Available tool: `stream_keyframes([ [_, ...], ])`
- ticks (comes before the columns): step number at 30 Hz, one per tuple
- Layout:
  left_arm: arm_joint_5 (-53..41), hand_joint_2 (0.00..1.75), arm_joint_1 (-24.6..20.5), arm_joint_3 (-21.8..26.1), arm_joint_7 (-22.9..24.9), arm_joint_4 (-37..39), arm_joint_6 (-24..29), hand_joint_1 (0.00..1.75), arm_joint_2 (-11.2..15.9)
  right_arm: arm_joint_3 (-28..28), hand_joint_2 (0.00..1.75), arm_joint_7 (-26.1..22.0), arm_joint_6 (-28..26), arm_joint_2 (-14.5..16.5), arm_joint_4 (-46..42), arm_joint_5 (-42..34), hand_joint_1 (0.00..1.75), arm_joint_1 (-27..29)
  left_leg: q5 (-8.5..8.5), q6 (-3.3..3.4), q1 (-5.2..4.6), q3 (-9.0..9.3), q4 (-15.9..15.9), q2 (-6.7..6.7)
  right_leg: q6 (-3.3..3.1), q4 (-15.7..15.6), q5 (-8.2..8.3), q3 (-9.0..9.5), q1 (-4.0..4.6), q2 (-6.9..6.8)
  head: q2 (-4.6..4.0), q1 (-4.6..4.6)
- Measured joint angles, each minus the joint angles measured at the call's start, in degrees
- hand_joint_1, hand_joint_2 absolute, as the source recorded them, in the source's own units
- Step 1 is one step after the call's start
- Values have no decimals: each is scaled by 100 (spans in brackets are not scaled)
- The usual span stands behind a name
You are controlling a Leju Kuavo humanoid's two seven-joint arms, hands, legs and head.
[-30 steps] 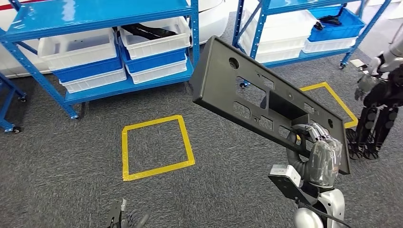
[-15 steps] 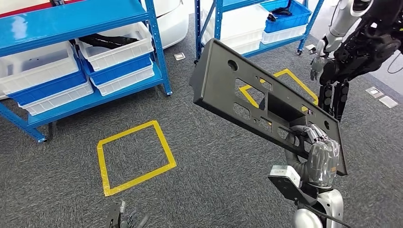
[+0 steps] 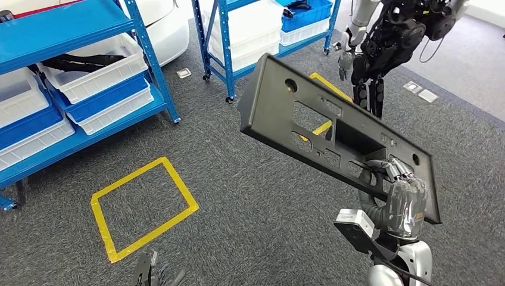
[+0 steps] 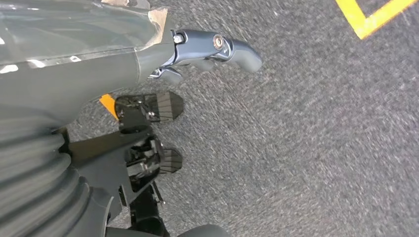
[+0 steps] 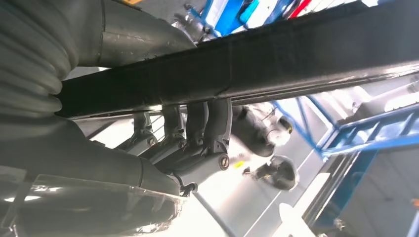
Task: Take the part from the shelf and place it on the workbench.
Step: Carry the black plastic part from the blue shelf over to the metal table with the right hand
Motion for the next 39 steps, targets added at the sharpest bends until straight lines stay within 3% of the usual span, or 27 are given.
stream_keyframes([
  [1, 0, 175, -3, 0, -10, 0, 14, 0, -3, -2, 175, -2, 2, 8, -7, 17, 175, 7, -3, -35, 18, 5, 7, 50, -59, -2, 25, -32, 8, 75, 0, -2],
  [2, 3, 175, -6, 0, -21, 0, 32, 0, -7, -2, 175, -4, 5, 14, -13, 37, 175, 13, -32, -76, 41, 2, 35, 5, -104, -4, 46, -49, 8, 141, 0, -6],
  [4, 18, 175, 2, 0, -49, 0, 56, 0, -11, 0, 175, -2, 23, 39, -25, 81, 175, 9, -284, -150, 75, -102, 333, -287, -183, -11, 95, -55, -9, 257, 0, -24],
  [6, 44, 175, 26, 0, -67, 0, 65, 0, -11, 6, 175, 1, 51, 77, -32, 115, 175, 2, -740, -175, 84, -411, 1080, -596, -229, -11, 127, -82, 3, 369, 0, -41],
  [7, 57, 175, 39, 0, -71, 0, 65, 0, -10, 9, 175, 3, 65, 93, -32, 127, 175, 2, -909, -168, 83, -584, 1459, -649, -246, -10, 138, -102, 22, 439, 0, -46],
  [8, 66, 175, 50, 0, -75, 0, 65, 0, -10, 10, 175, 6, 81, 104, -32, 140, 175, 1, -973, -149, 81, -693, 1687, -671, -261, -8, 153, -121, 43, 512, 0, -45],
  [9, 72, 175, 57, 1, -81, 0, 66, 0, -10, 10, 175, 12, 97, 114, -31, 160, 175, 0, -903, -114, 74, -681, 1665, -687, -270, -7, 166, -134, 64, 590, 0, -46],
  [10, 78, 175, 61, 2, -89, 0, 67, 0, -10, 10, 175, 19, 110, 125, -32, 186, 175, -4, -737, -67, 64, -556, 1421, -719, -272, -7, 178, -139, 80, 667, 0, -45],
  [12, 86, 175, 62, 9, -105, 0, 70, 0, -3, 10, 175, 36, 125, 148, -33, 244, 175, -20, -350, 57, 26, -143, 633, -926, -267, -7, 196, -136, 90, 797, 0, -45],
  [13, 89, 175, 62, 16, -114, 0, 72, 0, 2, 10, 175, 46, 127, 160, -33, 276, 175, -43, -238, 117, 5, 9, 329, -1054, -254, -7, 209, -147, 87, 854, 0, -34],
  [15, 92, 175, 62, 28, -126, 0, 75, 0, 16, 10, 175, 71, 131, 177, -33, 331, 175, -94, -174, 201, -42, 129, 57, -1194, -205, -9, 248, -196, 48, 959, 0, -41],
  [17, 95, 175, 63, 34, -133, 0, 78, 0, 17, -4, 175, 91, 132, 171, -37, 398, 175, -137, -127, 232, -51, 147, -23, -1072, -138, -15, 291, -253, 28, 1030, 0, -60],
  [19, 95, 175, 64, 41, -142, 0, 79, 0, 8, -43, 175, 107, 133, 137, -44, 460, 175, -198, -49, 247, -26, 195, -149, -913, -126, 188, 192, -391, 49, 817, 0, -49],
  [21, 93, 175, 79, 57, -149, 1, 80, 0, -7, -82, 175, 119, 136, 105, -46, 487, 175, -274, -15, 251, -17, 212, -204, -739, -143, 849, -116, -724, 56, 515, 0, -29],
  [23, 84, 175, 97, 75, -149, 2, 79, 0, -20, -119, 175, 132, 134, 74, -41, 515, 175, -318, -17, 249, -16, 192, -195, -557, -101, 1523, -359, -1041, 32, 423, 0, -13],
  [24, 77, 175, 101, 80, -149, 2, 75, 0, -24, -147, 175, 144, 131, 44, -33, 542, 175, -341, -22, 241, -13, 183, -187, -472, -53, 1593, -363, -1061, 13, 401, 0, -9],
  [25, 65, 175, 101, 81, -148, 2, 71, 0, -28, -184, 175, 160, 127, -2, -22, 577, 175, -387, -32, 226, -6, 175, -170, -392, 9, 1414, -280, -949, -9, 368, 0, -6],
  [27, 30, 175, 96, 81, -148, 2, 60, 0, -32, -288, 175, 198, 122, -146, 11, 628, 175, -568, -78, 158, -2, 154, -96, -248, 117, 620, -29, -483, -42, 177, 0, -3],
  [29, -6, 175, 87, 80, -140, 1, 56, 0, -27, -427, 175, 238, 125, -323, 64, 638, 175, -822, -146, 74, -23, 123, 5, -137, 102, 106, 100, -195, -34, 42, 0, -4],
  [31, -25, 175, 76, 80, -130, 0, 55, 0, -27, -581, 175, 269, 141, -500, 140, 637, 175, -1058, -174, 22, -33, 109, 44, -42, 11, 78, 114, -209, 1, 113, 0, -14],
  [32, -31, 175, 70, 79, -128, 0, 54, 0, -32, -653, 175, 280, 152, -584, 180, 636, 175, -1155, -184, -5, -14, 105, 53, -37, -29, 88, 125, -229, 1, 174, 0, -19],
  [34, -42, 175, 61, 79, -127, -1, 54, 0, -38, -757, 175, 290, 174, -704, 244, 635, 175, -1301, -360, -62, 32, 23, 261, -265, -91, 83, 153, -250, -12, 288, 0, -31],
  [36, -48, 175, 64, 79, -127, -1, 54, 0, -38, -801, 175, 293, 181, -764, 294, 637, 175, -1395, -762, -91, 55, -276, 930, -577, -127, 80, 175, -262, -2, 402, 0, -47],
  [38, -47, 175, 69, 79, -126, 0, 54, 0, -38, -811, 175, 293, 182, -787, 343, 638, 175, -1429, -1055, -64, 48, -659, 1682, -659, -147, 82, 188, -281, 42, 531, 0, -52],
  [39, -46, 175, 70, 79, -126, 0, 54, 0, -39, -814, 175, 293, 182, -796, 366, 639, 175, -1432, -1047, -30, 40, -754, 1829, -672, -156, 83, 194, -288, 65, 600, 0, -52],
])
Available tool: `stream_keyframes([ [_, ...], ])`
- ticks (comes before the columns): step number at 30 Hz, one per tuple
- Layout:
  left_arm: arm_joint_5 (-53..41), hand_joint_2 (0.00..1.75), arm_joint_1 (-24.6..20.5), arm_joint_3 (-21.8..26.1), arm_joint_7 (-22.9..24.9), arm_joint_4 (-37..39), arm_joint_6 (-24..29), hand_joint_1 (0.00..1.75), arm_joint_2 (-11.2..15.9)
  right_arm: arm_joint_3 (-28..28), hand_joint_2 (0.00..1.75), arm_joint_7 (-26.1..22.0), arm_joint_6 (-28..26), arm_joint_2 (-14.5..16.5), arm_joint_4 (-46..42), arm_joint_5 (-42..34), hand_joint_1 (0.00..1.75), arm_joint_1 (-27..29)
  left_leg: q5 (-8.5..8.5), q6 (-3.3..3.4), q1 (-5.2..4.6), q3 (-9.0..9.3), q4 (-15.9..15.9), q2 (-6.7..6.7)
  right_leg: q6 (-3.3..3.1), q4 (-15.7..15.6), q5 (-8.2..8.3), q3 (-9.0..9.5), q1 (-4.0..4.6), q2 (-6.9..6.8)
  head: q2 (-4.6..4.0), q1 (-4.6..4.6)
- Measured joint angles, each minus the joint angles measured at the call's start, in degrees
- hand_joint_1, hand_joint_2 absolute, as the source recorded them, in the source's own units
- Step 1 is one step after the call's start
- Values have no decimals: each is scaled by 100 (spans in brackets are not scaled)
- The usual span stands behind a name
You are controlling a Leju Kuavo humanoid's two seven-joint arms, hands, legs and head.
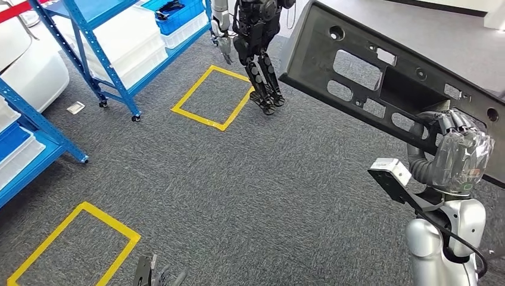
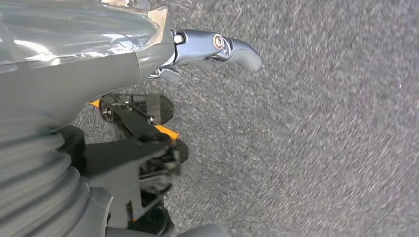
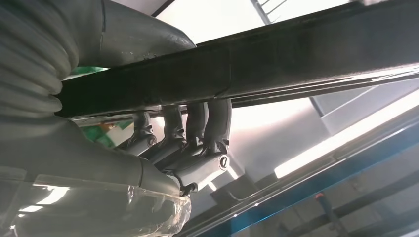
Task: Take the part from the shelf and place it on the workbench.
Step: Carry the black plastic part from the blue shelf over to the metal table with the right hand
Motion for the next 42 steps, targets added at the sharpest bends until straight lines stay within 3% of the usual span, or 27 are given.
stream_keyframes([
  [1, 1, 175, 0, 1, 0, 0, 0, 0, 0, -4, 175, 0, -1, -6, 20, 1, 175, -1, 132, 48, -16, 27, -106, -19, -6, 0, 4, 0, 17, 71, 0, 2],
  [2, 1, 175, 0, 1, 0, 0, 0, 0, 1, -10, 175, 0, -1, -13, 36, 2, 175, -5, 349, 108, -40, 162, -420, -66, -10, 0, 7, 7, 29, 145, 0, 1],
  [4, 1, 175, -1, 2, 0, 0, 1, 0, 15, -26, 175, 9, -2, -21, 57, 34, 175, -29, 755, 243, -93, 546, -1229, -306, -5, -2, 13, 22, 33, 279, 0, 8],
  [6, -8, 175, -4, 1, 1, 0, 5, 0, 37, -38, 175, 50, 1, -50, 100, 111, 175, -94, 878, 329, -132, 742, -1633, -468, 29, -6, 37, 0, 1, 407, 0, -5],
  [9, -32, 175, -24, 1, 2, -2, 11, 0, 39, -70, 175, 122, 40, -156, 198, 199, 175, -252, 905, 377, -165, 781, -1741, -336, 130, -62, 104, -44, -34, 588, 0, -31],
  [10, -43, 175, -32, 1, 2, -2, 12, 0, 37, -84, 175, 138, 58, -199, 238, 217, 175, -317, 949, 375, -157, 813, -1815, -275, 142, -50, 105, -69, -27, 549, 0, -29],
  [12, -64, 175, -43, 3, 5, -2, 10, 0, 34, -115, 175, 170, 107, -286, 361, 254, 175, -540, 1034, 376, -138, 872, -1961, -135, 119, 268, -57, -253, 4, 227, 0, -10],
  [14, -80, 175, -47, 3, 24, -2, 6, 0, 27, -158, 175, 210, 164, -367, 541, 287, 175, -809, 1067, 384, -138, 884, -2015, 29, 105, 976, -363, -611, 6, -108, 0, 10],
  [16, -93, 175, -48, 2, 53, -2, 9, 0, 21, -208, 175, 229, 220, -449, 748, 297, 175, -1010, 1057, 371, -139, 863, -1998, 191, 173, 1474, -507, -850, -35, -194, 0, 20],
  [17, -99, 175, -49, 2, 65, -2, 15, 0, 20, -230, 175, 231, 249, -500, 855, 297, 175, -1108, 1045, 353, -133, 853, -1980, 270, 236, 1429, -459, -815, -61, -225, 0, 23],
  [19, -103, 175, -56, 3, 76, -2, 26, 0, 19, -252, 175, 218, 292, -590, 1058, 299, 175, -1322, 993, 286, -116, 835, -1900, 400, 370, 698, -194, -418, -107, -376, 0, 27],
  [20, -102, 175, -63, 3, 79, -3, 36, 0, 30, -256, 175, 207, 314, -626, 1175, 302, 175, -1450, 953, 239, -121, 816, -1843, 458, 404, 345, -83, -212, -103, -476, 0, 33],
  [22, -92, 175, -77, 4, 77, -4, 53, 0, 40, -252, 175, 187, 359, -682, 1418, 318, 175, -1692, 883, 170, -147, 776, -1737, 554, 345, 32, -10, -43, -87, -554, 0, 27],
  [24, -82, 175, -87, 4, 73, -4, 64, 0, 36, -235, 175, 187, 404, -742, 1659, 350, 175, -1917, 858, 145, -148, 756, -1695, 640, 232, 64, 6, -83, -77, -432, 0, 7],
  [25, -80, 175, -92, 4, 71, -4, 67, 0, 37, -223, 175, 194, 422, -779, 1774, 369, 175, -2030, 828, 126, -130, 743, -1665, 597, 193, 68, 18, -102, -77, -375, 0, -6],
  [27, -79, 175, -95, 4, 68, -4, 72, 0, 36, -196, 175, 215, 449, -839, 1974, 388, 175, -2252, 599, 75, -83, 602, -1352, 326, 125, 64, 47, -123, -87, -271, 0, -23],
  [28, -79, 175, -90, 4, 67, -4, 75, 0, 36, -179, 175, 227, 461, -857, 2068, 391, 175, -2349, 405, 53, -63, 451, -1021, 160, 101, 63, 57, -134, -81, -219, 0, -34],
  [30, -75, 175, -74, 5, 67, -3, 80, 0, 36, -140, 175, 238, 487, -874, 2248, 393, 175, -2505, 63, 58, -53, 54, -227, 26, 66, 64, 76, -162, -44, -97, 0, -45],
  [31, -71, 175, -69, 7, 68, -2, 84, 0, 35, -118, 175, 240, 494, -880, 2333, 399, 175, -2560, 19, 82, -55, -81, 9, 6, 50, 64, 86, -172, -22, -29, 0, -45],
  [32, -64, 175, -67, 9, 68, -2, 88, 0, 34, -94, 175, 242, 498, -886, 2414, 406, 175, -2611, 92, 120, -63, -113, 29, -15, 36, 64, 96, -179, -3, 43, 0, -44],
  [34, -49, 175, -66, 19, 64, -2, 97, 0, 36, -50, 175, 244, 496, -899, 2552, 421, 175, -2706, 501, 220, -99, 159, -581, -135, 19, 64, 113, -180, 9, 188, 0, -43],
  [35, -43, 175, -67, 28, 62, -2, 101, 0, 44, -32, 175, 244, 491, -907, 2603, 423, 175, -2744, 683, 271, -116, 364, -998, -286, 21, 63, 124, -181, 6, 255, 0, -38],
  [37, -38, 175, -65, 44, 56, -2, 103, 0, 57, -4, 175, 244, 480, -921, 2683, 425, 175, -2803, 857, 348, -150, 622, -1521, -488, 53, 54, 153, -197, -23, 371, 0, -42],
  [38, -36, 175, -65, 50, 55, -2, 104, 0, 62, 9, 175, 243, 475, -933, 2718, 424, 175, -2817, 851, 371, -164, 654, -1586, -505, 88, 41, 175, -212, -43, 432, 0, -49],
  [40, -30, 175, -72, 57, 51, -2, 106, 0, 60, 36, 175, 238, 470, -982, 2769, 422, 175, -2828, 917, 401, -180, 692, -1689, -353, 152, 11, 218, -252, -66, 494, 0, -73],
  [42, -27, 175, -74, 66, 48, -2, 104, 0, 55, 58, 175, 234, 466, -1037, 2807, 418, 175, -2860, 1024, 418, -164, 753, -1857, -195, 154, 221, 97, -390, -43, 224, 0, -56],
])
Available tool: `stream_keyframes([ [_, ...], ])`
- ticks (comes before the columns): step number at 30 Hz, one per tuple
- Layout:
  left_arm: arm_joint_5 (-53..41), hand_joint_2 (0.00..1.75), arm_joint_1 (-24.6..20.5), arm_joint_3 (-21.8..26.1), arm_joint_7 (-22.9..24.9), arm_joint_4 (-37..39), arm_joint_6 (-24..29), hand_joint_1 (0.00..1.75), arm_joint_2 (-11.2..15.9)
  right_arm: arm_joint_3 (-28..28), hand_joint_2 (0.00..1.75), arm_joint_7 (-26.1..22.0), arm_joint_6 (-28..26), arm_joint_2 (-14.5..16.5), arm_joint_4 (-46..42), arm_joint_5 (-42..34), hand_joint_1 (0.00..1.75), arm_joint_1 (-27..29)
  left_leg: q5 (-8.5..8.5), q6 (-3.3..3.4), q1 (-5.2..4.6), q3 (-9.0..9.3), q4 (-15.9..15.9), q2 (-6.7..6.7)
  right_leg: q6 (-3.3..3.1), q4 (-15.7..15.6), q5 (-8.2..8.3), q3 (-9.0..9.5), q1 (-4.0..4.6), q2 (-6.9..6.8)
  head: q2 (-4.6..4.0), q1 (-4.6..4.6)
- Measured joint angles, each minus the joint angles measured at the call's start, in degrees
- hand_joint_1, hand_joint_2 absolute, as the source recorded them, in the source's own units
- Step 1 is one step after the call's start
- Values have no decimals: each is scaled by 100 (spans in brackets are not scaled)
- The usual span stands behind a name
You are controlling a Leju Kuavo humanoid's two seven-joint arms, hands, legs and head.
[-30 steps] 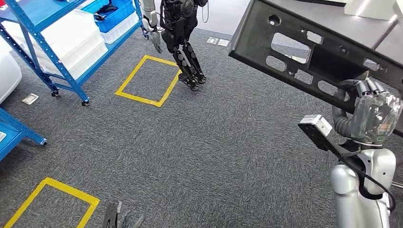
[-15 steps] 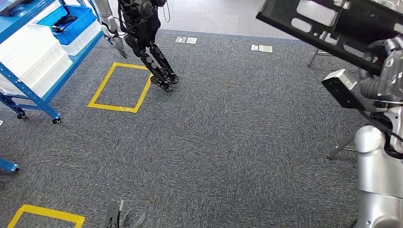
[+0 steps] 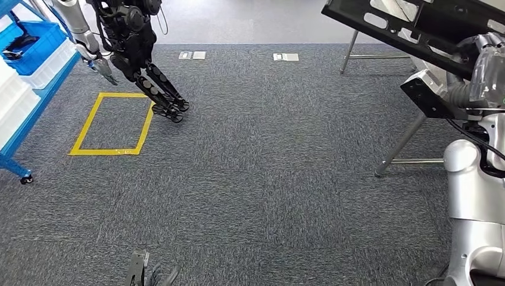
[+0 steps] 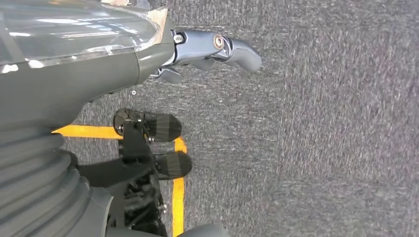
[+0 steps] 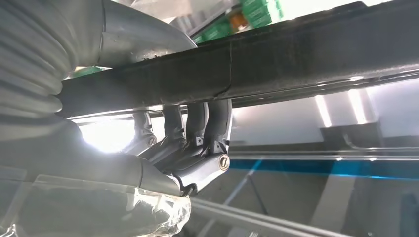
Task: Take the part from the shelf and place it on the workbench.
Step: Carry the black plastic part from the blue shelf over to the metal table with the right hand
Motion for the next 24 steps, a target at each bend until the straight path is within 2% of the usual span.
stream_keyframes([
  [1, 0, 175, 5, 4, -1, 1, -2, 0, -6, 12, 175, 0, -1, -13, 20, -4, 175, -21, 38, -4, 12, 18, -58, 84, -19, 290, -147, -142, 8, -192, 0, 14],
  [2, 0, 175, 13, 9, -2, 1, -4, 0, -15, 23, 175, -1, -2, -20, 42, -7, 175, -37, 48, 0, 8, 14, -73, 164, -20, 659, -321, -313, 10, -328, 0, 23],
  [3, 0, 175, 19, 13, -2, 2, -6, 0, -22, 36, 175, -1, -3, -19, 66, -8, 175, -42, 48, -1, 9, 1, -71, 251, -2, 1028, -463, -478, -2, -382, 0, 31],
  [4, 0, 175, 22, 16, -2, 2, -6, 0, -30, 46, 175, -2, -5, -21, 90, -11, 175, -36, 46, -5, 11, -10, -68, 335, 35, 1271, -542, -580, -21, -409, 0, 38],
  [5, 2, 175, 23, 18, -3, 2, -6, 0, -37, 53, 175, -2, -11, -29, 113, -19, 175, -26, 39, -16, 16, -20, -61, 419, 93, 1285, -531, -559, -45, -435, 0, 40],
  [6, 5, 175, 24, 20, -3, 2, -6, 0, -42, 57, 175, -2, -23, -43, 129, -37, 175, -15, 27, -36, 25, -27, -44, 496, 163, 1076, -444, -422, -68, -476, 0, 43],
  [7, 10, 175, 24, 21, -4, 2, -6, 0, -48, 58, 175, -2, -45, -65, 139, -64, 175, 0, 3, -71, 35, -34, -8, 567, 236, 677, -307, -182, -89, -559, 0, 45],
  [8, 17, 175, 23, 24, -4, 2, -5, 0, -44, 58, 175, -2, -83, -89, 143, -100, 175, 29, -32, -121, 32, -45, 40, 628, 276, 298, -203, 54, -89, -685, 0, 50],
  [9, 24, 175, 24, 27, -7, 2, -4, 0, -41, 57, 175, -3, -129, -112, 136, -135, 175, 72, -73, -171, 25, -57, 100, 679, 277, 13, -132, 223, -78, -776, 0, 56],
  [10, 29, 175, 24, 29, -11, 2, -2, 0, -39, 55, 175, -2, -177, -133, 125, -162, 175, 137, -107, -214, 17, -65, 152, 725, 245, -142, -100, 315, -63, -830, 0, 50],
  [11, 32, 175, 24, 31, -16, 2, -1, 0, -36, 50, 175, 3, -222, -151, 108, -180, 175, 220, -128, -244, 9, -69, 180, 773, 190, -157, -107, 323, -39, -826, 0, 45],
  [13, 22, 175, 24, 32, -24, 2, 2, 0, -56, 38, 175, 27, -273, -195, 47, -175, 175, 399, -160, -280, 32, -70, 209, 830, 99, -161, -82, 299, -35, -695, 0, 26],
  [14, 4, 175, 25, 33, -31, 2, 3, 0, -73, 31, 175, 45, -294, -217, 1, -163, 175, 477, -219, -306, 55, -87, 263, 754, 65, -163, -70, 290, -40, -637, 0, 21],
  [15, -16, 175, 32, 33, -39, 2, 5, 0, -94, 25, 175, 66, -314, -233, -51, -150, 175, 540, -338, -335, 80, -142, 408, 620, 32, -168, -57, 283, -50, -578, 0, 14],
  [17, -45, 175, 63, 33, -64, 3, 13, 0, -135, 13, 175, 93, -344, -246, -154, -135, 175, 631, -716, -378, 116, -412, 1034, 316, -23, -171, -36, 264, -49, -454, 0, 0],
  [18, -46, 175, 85, 32, -72, 4, 16, 0, -149, 9, 175, 100, -349, -246, -195, -132, 175, 667, -897, -381, 120, -600, 1432, 247, -43, -171, -28, 250, -35, -382, 0, 0],
  [19, -46, 175, 105, 32, -78, 5, 20, 0, -161, 5, 175, 102, -346, -250, -226, -131, 175, 701, -1002, -372, 120, -757, 1743, 217, -60, -171, -19, 237, -17, -306, 0, 0],
  [20, -46, 175, 120, 32, -80, 7, 21, 0, -169, 2, 175, 103, -341, -257, -250, -131, 175, 731, -989, -346, 117, -826, 1860, 196, -74, -171, -8, 225, 3, -225, 0, 1],
  [21, -46, 175, 129, 32, -80, 8, 22, 0, -174, -1, 175, 104, -337, -266, -262, -132, 175, 751, -870, -309, 112, -784, 1754, 169, -87, -171, 4, 217, 18, -147, 0, 2],
  [22, -45, 175, 132, 33, -80, 9, 22, 0, -178, -3, 175, 104, -333, -275, -271, -136, 175, 762, -670, -262, 101, -626, 1431, 106, -95, -171, 17, 213, 28, -71, 0, 3],
  [24, -43, 175, 134, 32, -81, 9, 22, 0, -172, -3, 175, 105, -328, -286, -283, -142, 175, 764, -344, -161, 76, -223, 647, -124, -84, -173, 48, 205, 29, 69, 0, 7],
])
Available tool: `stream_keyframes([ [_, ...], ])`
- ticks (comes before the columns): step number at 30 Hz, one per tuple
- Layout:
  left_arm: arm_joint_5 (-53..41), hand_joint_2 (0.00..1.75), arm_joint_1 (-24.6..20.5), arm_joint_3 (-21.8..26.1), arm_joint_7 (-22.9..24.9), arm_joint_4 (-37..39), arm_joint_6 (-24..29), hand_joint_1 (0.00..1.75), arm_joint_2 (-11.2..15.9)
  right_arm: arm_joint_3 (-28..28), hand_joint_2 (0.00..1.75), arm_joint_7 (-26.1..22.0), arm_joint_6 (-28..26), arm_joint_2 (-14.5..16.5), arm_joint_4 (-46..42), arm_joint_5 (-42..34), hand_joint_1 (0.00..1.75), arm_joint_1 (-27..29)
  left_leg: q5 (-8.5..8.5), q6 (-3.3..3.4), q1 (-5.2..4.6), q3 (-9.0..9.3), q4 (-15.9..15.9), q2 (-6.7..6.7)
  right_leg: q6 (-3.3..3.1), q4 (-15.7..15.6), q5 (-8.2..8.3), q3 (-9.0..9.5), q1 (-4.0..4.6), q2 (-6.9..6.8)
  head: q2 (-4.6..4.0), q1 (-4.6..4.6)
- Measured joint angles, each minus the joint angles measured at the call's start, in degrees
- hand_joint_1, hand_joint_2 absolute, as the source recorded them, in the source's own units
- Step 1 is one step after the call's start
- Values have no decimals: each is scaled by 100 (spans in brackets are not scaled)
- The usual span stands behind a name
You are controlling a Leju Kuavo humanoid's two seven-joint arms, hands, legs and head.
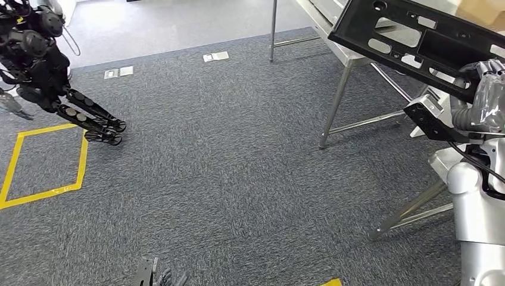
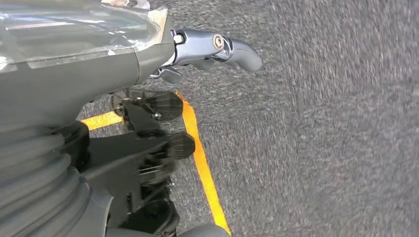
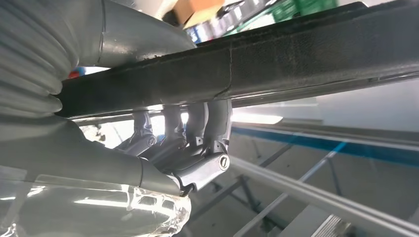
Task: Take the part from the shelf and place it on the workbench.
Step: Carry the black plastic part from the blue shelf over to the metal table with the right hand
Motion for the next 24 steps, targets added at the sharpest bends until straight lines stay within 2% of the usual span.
stream_keyframes([
  [1, 2, 175, 0, -1, -2, 0, 1, 0, 3, -1, 175, 2, 2, -4, -5, -2, 175, 1, 74, 37, -19, 132, -251, -75, 20, -2, 16, -11, -10, 62, 0, -4],
  [2, 4, 175, -1, -1, -3, 0, 1, 0, 6, -1, 175, 3, 6, -8, -9, -2, 175, 7, 86, 64, -39, 187, -361, -98, 49, -8, 36, -27, -26, 121, 0, -7],
  [4, 10, 175, -8, 0, -7, -1, 4, 0, 5, -5, 175, 2, 12, -37, -14, -3, 175, 27, 135, 114, -62, 209, -429, 31, 119, -38, 83, -59, -55, 210, 0, -18],
  [5, 15, 175, -12, 2, -9, -2, 6, 0, 2, -9, 175, -2, 14, -59, -16, -7, 175, 35, 188, 136, -59, 234, -504, 98, 138, -21, 77, -92, -51, 139, 0, -13],
  [6, 22, 175, -12, 3, -11, -2, 7, 0, -1, -12, 175, -6, 15, -78, -17, -13, 175, 31, 249, 164, -53, 258, -585, 167, 137, 87, 7, -159, -39, -8, 0, -2],
  [8, 36, 175, -1, 5, -15, -1, 7, 0, -11, -10, 175, -14, 19, -88, -15, -25, 175, 9, 323, 186, -51, 274, -684, 308, 104, 639, -294, -419, -20, -359, 0, 30],
  [9, 41, 175, 7, 5, -17, -1, 6, 0, -14, -2, 175, -19, 23, -82, -10, -28, 175, -1, 333, 193, -55, 258, -689, 381, 105, 1032, -473, -583, -27, -444, 0, 41],
  [10, 46, 175, 15, 5, -17, 1, 5, 0, -17, 6, 175, -23, 28, -77, -2, -30, 175, -2, 334, 189, -54, 243, -686, 458, 128, 1353, -595, -711, -42, -473, 0, 47],
  [11, 52, 175, 22, 6, -18, 1, 3, 0, -19, 13, 175, -28, 36, -73, 10, -31, 175, -2, 334, 182, -51, 230, -680, 535, 171, 1516, -647, -759, -61, -491, 0, 50],
  [12, 57, 175, 25, 6, -19, 2, -1, 0, -20, 17, 175, -33, 41, -70, 24, -32, 175, -11, 328, 168, -41, 218, -666, 611, 234, 1453, -611, -690, -83, -516, 0, 53],
  [13, 63, 175, 26, 7, -20, 2, -5, 0, -22, 18, 175, -38, 46, -69, 40, -33, 175, -33, 313, 141, -27, 205, -636, 685, 310, 1152, -498, -501, -107, -569, 0, 55],
  [14, 74, 175, 25, 7, -22, 2, -10, 0, -22, 21, 175, -44, 48, -69, 58, -37, 175, -70, 283, 97, -16, 188, -582, 756, 380, 726, -380, -258, -127, -683, 0, 61],
  [15, 90, 175, 23, 9, -25, 1, -13, 0, -17, 27, 175, -52, 48, -68, 80, -42, 175, -125, 242, 45, -19, 159, -515, 821, 416, 367, -283, -44, -122, -776, 0, 72],
  [16, 105, 175, 22, 16, -29, 1, -15, 0, -12, 33, 175, -60, 47, -68, 103, -53, 175, -174, 206, -2, -31, 132, -449, 876, 404, 129, -225, 93, -120, -828, 0, 73],
  [17, 120, 175, 22, 27, -35, 0, -17, 0, -8, 38, 175, -64, 45, -69, 127, -66, 175, -211, 179, -35, -44, 112, -397, 925, 368, 41, -214, 138, -108, -839, 0, 71],
  [19, 140, 175, 22, 56, -51, -1, -20, 0, -6, 45, 175, -72, 43, -80, 173, -87, 175, -238, 159, -62, -42, 97, -354, 1008, 273, 81, -197, 108, -103, -700, 0, 56],
  [20, 156, 175, 18, 69, -61, -1, -17, 0, -7, 49, 175, -78, 42, -87, 191, -92, 175, -244, 128, -82, -21, 92, -325, 985, 246, 88, -189, 95, -106, -647, 0, 52],
  [22, 202, 175, 13, 92, -89, -2, 1, 0, -6, 58, 175, -91, 38, -95, 225, -120, 175, -283, -95, -138, 27, -25, -33, 725, 182, 89, -166, 79, -120, -542, 0, 45],
  [24, 246, 175, 21, 119, -127, -1, 25, 0, -6, 73, 175, -101, 30, -82, 272, -166, 175, -331, -475, -175, 54, -348, 676, 417, 130, 89, -143, 50, -108, -433, 0, 34],
])
